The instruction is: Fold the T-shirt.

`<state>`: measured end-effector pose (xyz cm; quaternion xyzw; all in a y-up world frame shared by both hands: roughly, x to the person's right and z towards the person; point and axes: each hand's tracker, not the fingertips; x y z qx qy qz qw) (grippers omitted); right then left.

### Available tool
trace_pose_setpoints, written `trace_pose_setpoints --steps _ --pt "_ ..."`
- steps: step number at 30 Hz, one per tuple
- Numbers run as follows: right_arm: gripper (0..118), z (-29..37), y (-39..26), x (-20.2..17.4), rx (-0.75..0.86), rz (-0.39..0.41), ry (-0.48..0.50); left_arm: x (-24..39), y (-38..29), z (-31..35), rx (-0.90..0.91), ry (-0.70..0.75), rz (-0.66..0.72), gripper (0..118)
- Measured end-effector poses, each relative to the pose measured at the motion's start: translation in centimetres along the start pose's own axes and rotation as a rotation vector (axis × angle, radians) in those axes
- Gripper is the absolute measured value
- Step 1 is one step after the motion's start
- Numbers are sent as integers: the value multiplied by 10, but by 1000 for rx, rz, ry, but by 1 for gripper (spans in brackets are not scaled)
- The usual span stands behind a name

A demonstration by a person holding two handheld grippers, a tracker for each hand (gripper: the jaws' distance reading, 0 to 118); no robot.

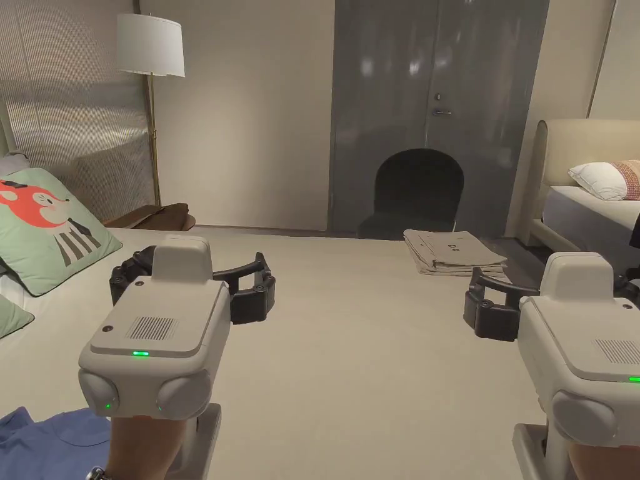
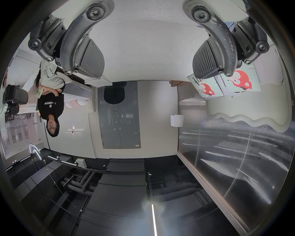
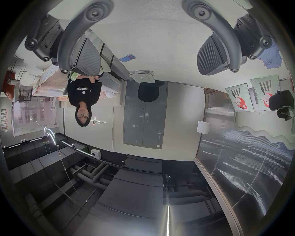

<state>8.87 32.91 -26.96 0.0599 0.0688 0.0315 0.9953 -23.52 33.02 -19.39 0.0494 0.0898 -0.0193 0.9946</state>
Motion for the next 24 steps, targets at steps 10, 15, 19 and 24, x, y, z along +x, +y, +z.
trace_pose_setpoints --steps 10,15,19,24 --pt "118 0 0 2 5 -3 2 2 0 0 -3 5 2 111" --pt "118 -2 -2 4 4 -5 -4 2 -1 0 -3 -3 8 111" --pt "118 -2 -2 3 2 -3 3 2 -1 0 -1 -2 14 111" --pt "118 -1 -2 2 9 -6 0 2 -2 0 -5 -2 11 111"
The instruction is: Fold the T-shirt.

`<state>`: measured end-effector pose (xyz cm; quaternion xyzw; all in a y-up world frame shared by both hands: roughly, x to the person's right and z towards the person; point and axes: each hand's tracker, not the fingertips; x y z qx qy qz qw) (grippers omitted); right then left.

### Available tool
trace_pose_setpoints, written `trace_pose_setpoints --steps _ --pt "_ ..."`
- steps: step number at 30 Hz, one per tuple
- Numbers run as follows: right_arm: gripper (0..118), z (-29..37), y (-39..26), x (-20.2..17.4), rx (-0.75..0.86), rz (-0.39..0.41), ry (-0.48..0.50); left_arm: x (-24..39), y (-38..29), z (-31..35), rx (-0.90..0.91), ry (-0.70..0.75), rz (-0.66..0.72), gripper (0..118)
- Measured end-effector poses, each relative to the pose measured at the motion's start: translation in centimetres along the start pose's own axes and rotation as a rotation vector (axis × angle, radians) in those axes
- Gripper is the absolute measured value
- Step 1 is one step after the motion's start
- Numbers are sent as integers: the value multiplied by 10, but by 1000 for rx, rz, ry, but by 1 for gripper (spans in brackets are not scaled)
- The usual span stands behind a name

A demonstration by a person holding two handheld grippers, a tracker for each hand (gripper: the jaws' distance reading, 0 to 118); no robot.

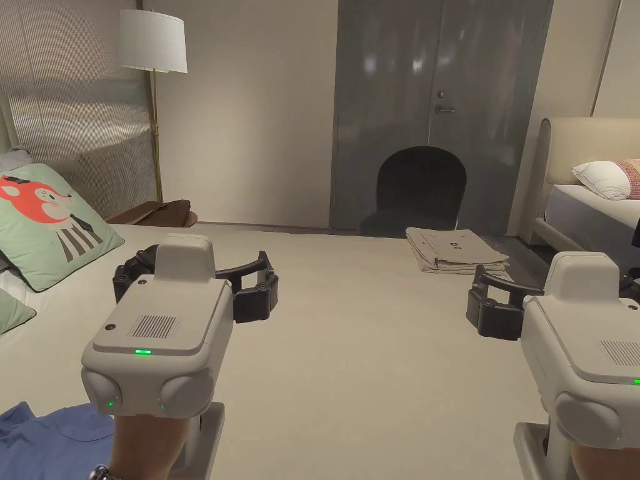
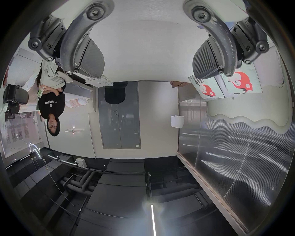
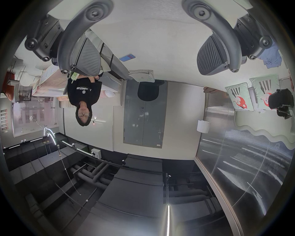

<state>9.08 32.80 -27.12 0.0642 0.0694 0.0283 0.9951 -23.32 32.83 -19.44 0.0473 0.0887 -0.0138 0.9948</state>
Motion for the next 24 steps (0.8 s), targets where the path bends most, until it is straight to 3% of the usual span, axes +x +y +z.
trace_pose_setpoints --steps 24 --pt "118 2 -2 -3 2 10 -7 -2 -2 2 2 11 4 111"
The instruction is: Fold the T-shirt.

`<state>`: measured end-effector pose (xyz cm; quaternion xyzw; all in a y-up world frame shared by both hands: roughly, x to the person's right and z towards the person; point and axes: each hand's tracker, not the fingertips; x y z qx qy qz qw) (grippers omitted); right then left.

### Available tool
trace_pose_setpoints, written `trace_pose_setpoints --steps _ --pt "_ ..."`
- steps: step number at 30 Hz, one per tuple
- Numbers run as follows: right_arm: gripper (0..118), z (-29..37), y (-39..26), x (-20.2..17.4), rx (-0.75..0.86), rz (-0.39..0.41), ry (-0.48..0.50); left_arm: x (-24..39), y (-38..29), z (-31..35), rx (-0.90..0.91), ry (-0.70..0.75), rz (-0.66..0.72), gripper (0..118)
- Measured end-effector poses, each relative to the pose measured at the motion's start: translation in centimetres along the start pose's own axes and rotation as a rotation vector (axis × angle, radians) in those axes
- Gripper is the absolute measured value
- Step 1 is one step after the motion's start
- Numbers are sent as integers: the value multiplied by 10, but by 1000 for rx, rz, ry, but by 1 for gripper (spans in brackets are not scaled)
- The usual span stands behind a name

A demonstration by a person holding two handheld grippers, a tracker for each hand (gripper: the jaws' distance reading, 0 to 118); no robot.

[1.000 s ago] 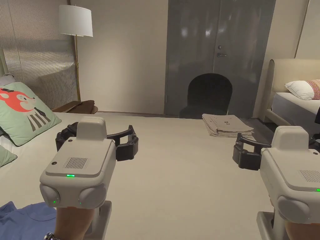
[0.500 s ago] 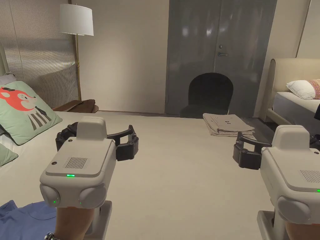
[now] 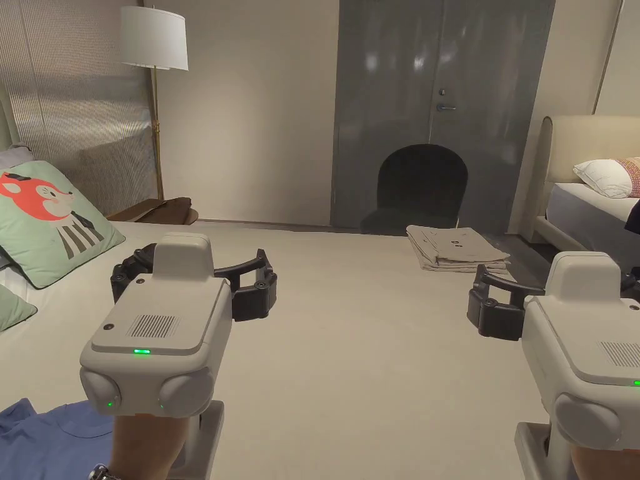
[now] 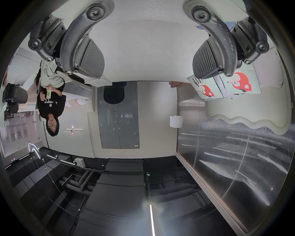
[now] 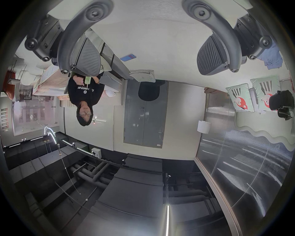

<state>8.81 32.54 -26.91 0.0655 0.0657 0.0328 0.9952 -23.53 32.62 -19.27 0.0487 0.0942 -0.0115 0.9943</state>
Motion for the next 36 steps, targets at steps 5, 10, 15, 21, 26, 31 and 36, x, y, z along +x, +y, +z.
trace_pose_setpoints --steps 5,10,15,21,26,31,36 --pt "118 0 0 0 3 0 0 1 1 1 7 -3 -8 111" --pt "118 1 0 1 6 1 1 1 1 1 10 -5 -1 110" --pt "111 6 2 2 13 -1 4 4 2 5 23 -28 -7 76" --pt "0 4 -1 2 43 5 -9 11 3 4 12 -21 -12 0" --pt "0 2 1 -5 41 -1 16 6 5 10 16 -14 -29 0" --pt "0 -21 -2 -56 45 -32 158 -50 12 30 15 134 -18 0" --pt "0 -17 1 -142 41 -86 362 -120 13 71 -9 338 -72 0"
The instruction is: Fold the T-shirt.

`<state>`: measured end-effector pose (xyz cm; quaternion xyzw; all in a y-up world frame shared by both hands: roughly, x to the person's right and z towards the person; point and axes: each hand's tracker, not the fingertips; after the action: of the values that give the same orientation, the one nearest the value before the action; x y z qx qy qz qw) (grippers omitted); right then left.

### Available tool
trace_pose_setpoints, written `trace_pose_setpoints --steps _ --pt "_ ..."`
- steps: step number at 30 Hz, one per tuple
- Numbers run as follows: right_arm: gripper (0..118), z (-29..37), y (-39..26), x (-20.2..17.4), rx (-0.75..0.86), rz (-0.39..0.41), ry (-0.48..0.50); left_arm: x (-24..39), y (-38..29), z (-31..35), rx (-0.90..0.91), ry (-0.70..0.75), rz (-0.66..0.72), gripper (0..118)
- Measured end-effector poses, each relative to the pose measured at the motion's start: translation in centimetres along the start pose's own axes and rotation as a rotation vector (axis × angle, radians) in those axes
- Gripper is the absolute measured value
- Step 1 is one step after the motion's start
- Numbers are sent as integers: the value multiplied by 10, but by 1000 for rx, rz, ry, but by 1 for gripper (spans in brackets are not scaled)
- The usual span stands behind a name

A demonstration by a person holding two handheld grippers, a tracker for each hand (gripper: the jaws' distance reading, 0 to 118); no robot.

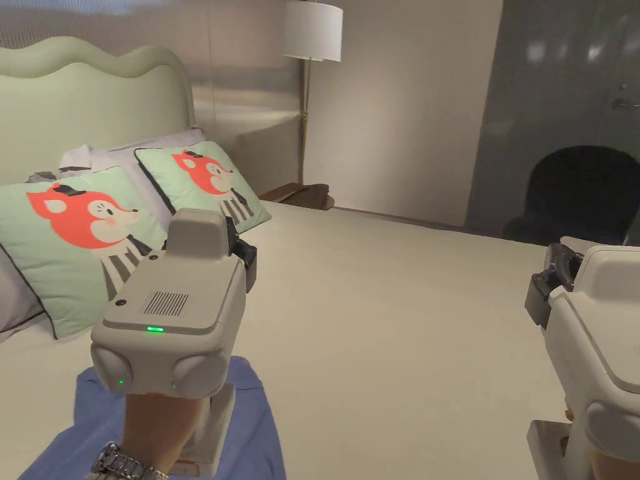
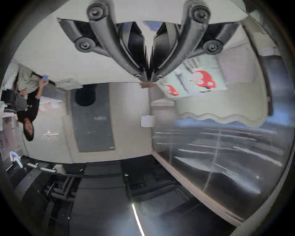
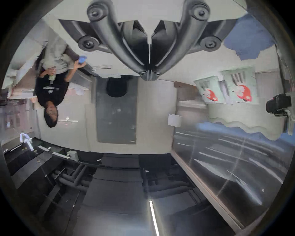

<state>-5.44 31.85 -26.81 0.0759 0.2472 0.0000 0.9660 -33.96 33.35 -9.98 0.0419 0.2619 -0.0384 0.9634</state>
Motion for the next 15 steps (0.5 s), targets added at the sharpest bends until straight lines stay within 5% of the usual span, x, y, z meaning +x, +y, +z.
trace_pose_setpoints --steps 5,15 --pt "0 -19 -5 -51 -5 -11 101 -40 -10 17 -47 73 -31 0" --pt "0 -48 -42 -79 -125 -3 167 -44 -73 -6 -292 56 -11 0"
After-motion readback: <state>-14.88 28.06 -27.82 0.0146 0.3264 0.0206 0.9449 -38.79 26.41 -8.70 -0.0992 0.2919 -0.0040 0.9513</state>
